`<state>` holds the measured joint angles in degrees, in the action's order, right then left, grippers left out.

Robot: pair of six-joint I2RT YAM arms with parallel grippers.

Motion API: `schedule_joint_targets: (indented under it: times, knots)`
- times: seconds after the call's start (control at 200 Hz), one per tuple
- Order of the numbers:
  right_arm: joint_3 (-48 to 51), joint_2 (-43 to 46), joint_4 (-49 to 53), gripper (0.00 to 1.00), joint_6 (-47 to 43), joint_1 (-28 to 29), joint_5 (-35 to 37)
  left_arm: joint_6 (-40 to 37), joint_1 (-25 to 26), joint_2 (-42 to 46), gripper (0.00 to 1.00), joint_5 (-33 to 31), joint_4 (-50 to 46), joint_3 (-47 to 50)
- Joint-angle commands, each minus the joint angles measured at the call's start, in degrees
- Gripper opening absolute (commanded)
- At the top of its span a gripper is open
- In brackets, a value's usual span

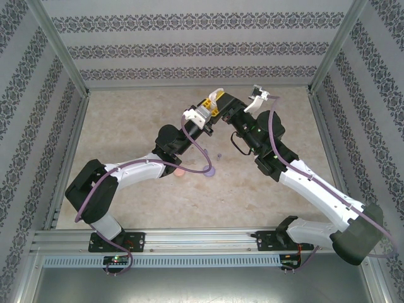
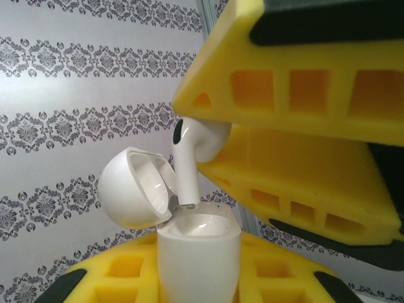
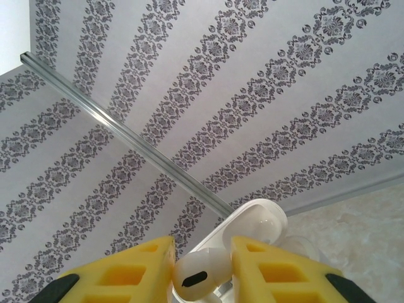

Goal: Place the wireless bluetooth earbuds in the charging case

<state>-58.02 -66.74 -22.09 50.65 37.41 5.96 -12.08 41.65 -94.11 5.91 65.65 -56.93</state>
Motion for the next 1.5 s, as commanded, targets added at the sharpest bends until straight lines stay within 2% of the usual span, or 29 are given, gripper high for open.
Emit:
schedule_joint_targets:
  times: [0.0,0.5,1.119,1.499]
  knots:
    - [-1.55,0.78,-1.64,0.29,-0.96,0.87,-1.07,1.00,0.89,-0.48,0.00,0.96,2.55,-2.07]
    - [-0.37,-1.33,-0.87,0.28,1.29,0.97,-2.19,1.09,0.89,-0.42,0.00,1.30,2.10,-2.57]
    - [2.36,0.46,3.16,0.27,0.93,1.04,-2.94,0.76,0.91,-0.21,0.00,1.39,1.43,-3.37]
    - [-1.52,0.05,13.50,0.25,-1.88,1.64,0.00,0.90,0.89,-0.14,0.00,1.91,1.06,-3.73]
